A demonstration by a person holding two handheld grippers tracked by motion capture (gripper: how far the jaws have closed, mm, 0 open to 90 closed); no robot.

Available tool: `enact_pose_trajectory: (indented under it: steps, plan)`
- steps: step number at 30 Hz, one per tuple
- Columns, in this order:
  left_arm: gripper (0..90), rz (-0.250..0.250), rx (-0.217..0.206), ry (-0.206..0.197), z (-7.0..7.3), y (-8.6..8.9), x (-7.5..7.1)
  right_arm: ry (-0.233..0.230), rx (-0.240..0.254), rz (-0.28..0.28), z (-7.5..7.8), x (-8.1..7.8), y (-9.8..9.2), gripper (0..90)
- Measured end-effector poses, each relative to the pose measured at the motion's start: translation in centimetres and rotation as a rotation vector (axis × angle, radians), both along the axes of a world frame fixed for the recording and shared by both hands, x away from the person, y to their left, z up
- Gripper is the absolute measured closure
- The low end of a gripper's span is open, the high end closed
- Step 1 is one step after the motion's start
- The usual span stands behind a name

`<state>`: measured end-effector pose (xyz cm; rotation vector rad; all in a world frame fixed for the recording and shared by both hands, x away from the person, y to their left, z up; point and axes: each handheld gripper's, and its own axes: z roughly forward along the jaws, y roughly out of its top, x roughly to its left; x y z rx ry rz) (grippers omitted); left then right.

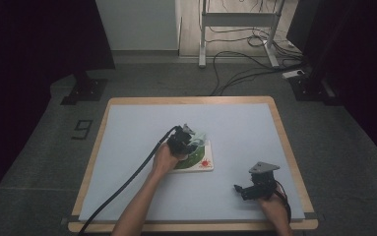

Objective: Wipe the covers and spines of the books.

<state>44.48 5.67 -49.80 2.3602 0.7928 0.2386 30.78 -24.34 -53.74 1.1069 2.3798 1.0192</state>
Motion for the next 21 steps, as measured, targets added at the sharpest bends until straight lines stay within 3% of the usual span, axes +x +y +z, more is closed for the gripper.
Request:
enact_pose_trajectory:
  steps: [12,21]
  plan:
    - [74.9,-0.067,-0.005,0.005,-0.2,-4.2,0.0,0.0,0.0,0.0,0.0,0.0,0.0,0.0]
    - [75.0,-0.074,-0.007,-0.002,-0.1,-4.9,-0.1,-0.003,0.001,0.001,0.0,0.0,0.0,0.0]
